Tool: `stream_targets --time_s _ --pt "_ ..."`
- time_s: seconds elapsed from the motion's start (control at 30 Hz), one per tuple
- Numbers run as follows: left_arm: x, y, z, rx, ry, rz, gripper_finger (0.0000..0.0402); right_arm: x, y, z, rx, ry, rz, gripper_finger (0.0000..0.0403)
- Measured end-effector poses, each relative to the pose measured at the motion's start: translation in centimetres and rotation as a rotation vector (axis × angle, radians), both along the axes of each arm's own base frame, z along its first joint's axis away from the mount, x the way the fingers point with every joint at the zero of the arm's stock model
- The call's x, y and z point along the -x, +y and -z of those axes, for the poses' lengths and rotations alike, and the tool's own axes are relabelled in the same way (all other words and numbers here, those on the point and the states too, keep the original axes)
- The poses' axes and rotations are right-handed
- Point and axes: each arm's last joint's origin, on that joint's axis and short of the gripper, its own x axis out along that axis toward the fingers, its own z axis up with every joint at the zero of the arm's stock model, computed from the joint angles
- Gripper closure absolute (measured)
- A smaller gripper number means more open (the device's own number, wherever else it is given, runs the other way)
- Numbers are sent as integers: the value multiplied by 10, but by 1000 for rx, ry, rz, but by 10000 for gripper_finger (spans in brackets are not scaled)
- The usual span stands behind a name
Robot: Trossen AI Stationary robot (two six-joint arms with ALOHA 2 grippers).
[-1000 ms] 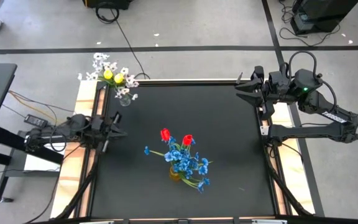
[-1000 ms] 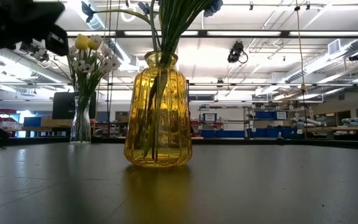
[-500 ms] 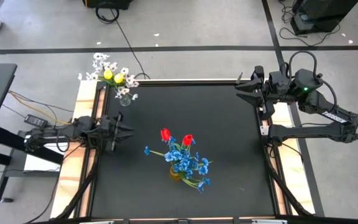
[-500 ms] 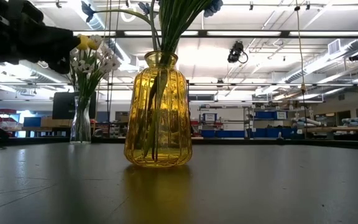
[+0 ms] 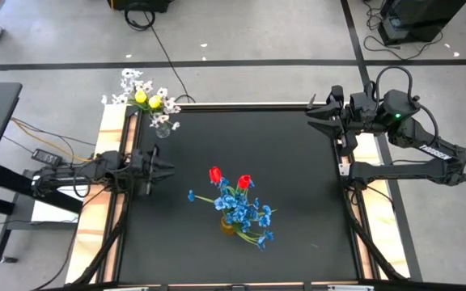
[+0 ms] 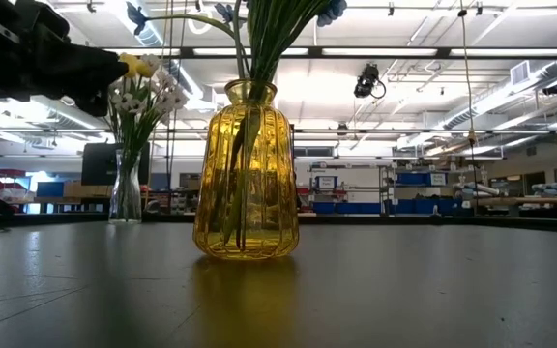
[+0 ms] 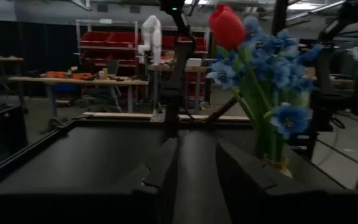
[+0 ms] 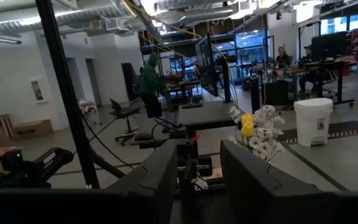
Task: Sort flowers into vase by color
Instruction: Return to Home Position
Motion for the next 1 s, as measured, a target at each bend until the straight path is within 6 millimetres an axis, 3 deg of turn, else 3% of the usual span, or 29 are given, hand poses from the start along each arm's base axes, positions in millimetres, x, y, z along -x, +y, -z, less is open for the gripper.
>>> stream_targets --time_s 0.3,1.0 --pt "0 2 2 -23 21 -66 393 0 0 0 0 0 0 270" --pt "0 7 4 -21 41 -134 385 0 0 0 0 0 0 270"
